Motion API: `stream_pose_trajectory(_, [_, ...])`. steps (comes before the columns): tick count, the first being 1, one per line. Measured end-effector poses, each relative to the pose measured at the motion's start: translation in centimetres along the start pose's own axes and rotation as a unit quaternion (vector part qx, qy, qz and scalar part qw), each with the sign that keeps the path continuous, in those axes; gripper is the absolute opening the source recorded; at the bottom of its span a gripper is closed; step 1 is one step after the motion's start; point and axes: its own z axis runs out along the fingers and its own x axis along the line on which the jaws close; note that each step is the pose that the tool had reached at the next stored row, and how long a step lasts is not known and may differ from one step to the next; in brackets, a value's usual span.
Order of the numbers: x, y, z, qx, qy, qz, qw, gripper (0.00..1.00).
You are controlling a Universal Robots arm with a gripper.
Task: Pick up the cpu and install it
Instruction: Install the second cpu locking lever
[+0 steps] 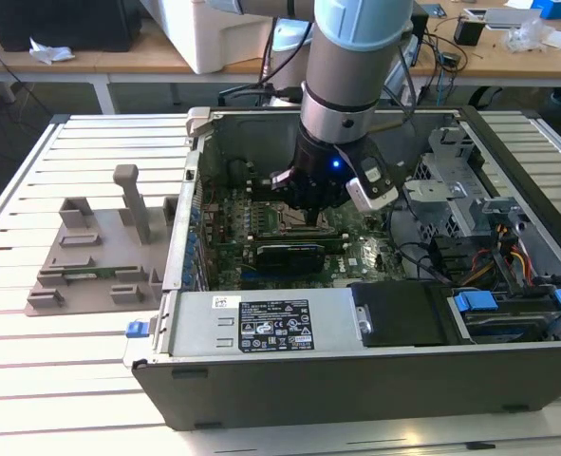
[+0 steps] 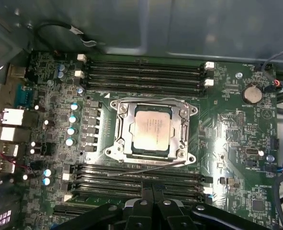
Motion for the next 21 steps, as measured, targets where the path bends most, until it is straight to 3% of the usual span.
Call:
stream_pose_trajectory(5, [-0.01,-0.07,0.49,-0.0001,0.0,0.0,1.0,0.11])
stream_pose_trajectory(9, [-0.04,-0.23,1.43,-0.0001,0.0001,0.0,1.0,0.11])
stream_pose_trajectory(13, [0.06,-0.29,1.91,-0.0011,0.0002,0.0,1.0,0.11])
stream_pose_trajectory(15, [0.13,0.11,2.11,-0.0045,0.0004,-0.004,1.0,0.11])
stream_pose_trajectory(18, [0.18,0.51,2.2,-0.0045,0.0009,-0.007,1.0,0.11])
stream_pose_trajectory(20, [1.16,0.54,2.51,-0.0057,0.0009,-0.007,1.0,0.11])
stream_pose_trajectory(21, [2.22,0.51,3.21,-0.0062,0.0009,-0.008,0.9999,0.11])
